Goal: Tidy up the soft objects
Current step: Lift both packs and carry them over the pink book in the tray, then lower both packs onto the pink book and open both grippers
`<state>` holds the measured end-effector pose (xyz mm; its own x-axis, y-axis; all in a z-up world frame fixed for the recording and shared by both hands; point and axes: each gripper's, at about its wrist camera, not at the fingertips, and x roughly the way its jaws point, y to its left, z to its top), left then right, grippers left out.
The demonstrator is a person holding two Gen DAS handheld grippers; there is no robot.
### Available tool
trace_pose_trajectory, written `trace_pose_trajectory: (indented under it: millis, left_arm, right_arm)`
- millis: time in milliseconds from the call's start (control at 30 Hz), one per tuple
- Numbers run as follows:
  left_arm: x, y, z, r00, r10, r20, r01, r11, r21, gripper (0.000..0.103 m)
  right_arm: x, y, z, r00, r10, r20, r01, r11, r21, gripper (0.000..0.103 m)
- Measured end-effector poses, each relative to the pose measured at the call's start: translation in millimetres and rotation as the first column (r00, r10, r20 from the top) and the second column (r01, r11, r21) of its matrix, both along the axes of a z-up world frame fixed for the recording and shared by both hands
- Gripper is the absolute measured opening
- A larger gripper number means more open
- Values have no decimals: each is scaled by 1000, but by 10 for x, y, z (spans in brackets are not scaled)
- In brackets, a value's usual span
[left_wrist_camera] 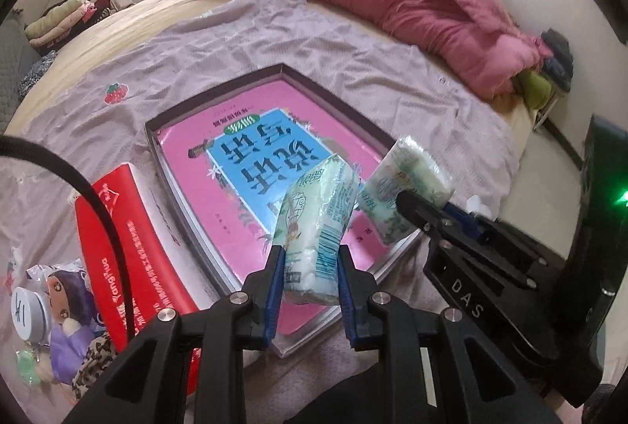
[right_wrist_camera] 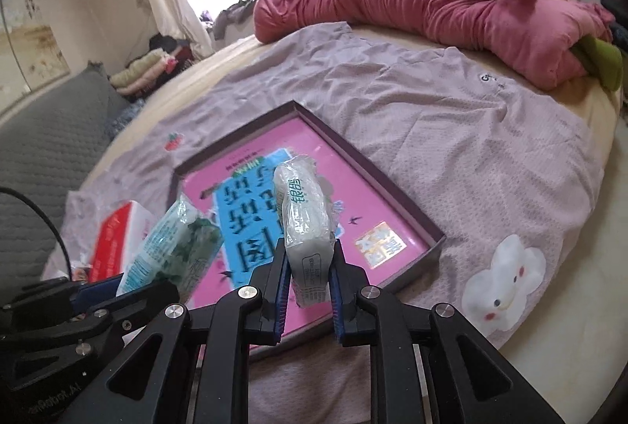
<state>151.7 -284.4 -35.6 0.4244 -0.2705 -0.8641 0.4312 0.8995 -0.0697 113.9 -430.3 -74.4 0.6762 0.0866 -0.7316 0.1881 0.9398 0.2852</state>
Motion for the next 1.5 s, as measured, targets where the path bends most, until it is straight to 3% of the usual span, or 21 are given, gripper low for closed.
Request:
trace_pose_trajectory:
  millis: [133,300,500,567,800,1200,1500]
  left_arm:
    - [44,-47,-112,1000,-6,-29,7,1000,20,26]
    - [96,-121,-211,999,-10,-47,13,998,57,26]
    - [143,-229,-341,996,-19,-83,28,994,106,26]
    - [155,-254,-386,996,-19,-90,30,992,119,26]
    - [181,-303,-484,993,-14,-113,31,988,149,27]
    - [157,-340,-482,992,-30,-123,49,987,154,32]
    - [138,-196,-289,994,-10,-106,19,996,88,40]
  right_arm:
    - [44,-46,-74,1000,-12,-21,11,999,-42,20]
    - [42,-94,-90,999,-36,-15,34,996,-86,34]
    - [-13,-166,-36,997,-71,17,73,990,-124,38]
    - [-38,-209,-36,996,-92,20,94,988,-124,44]
    - [-64,-316,-108,992,-124,-6,122,984,-127,45]
    - [-48,-367,-176,984,-174,-47,163,971,-173,52]
    - [8,-307,-191,990,-137,-24,130,975,-182,52]
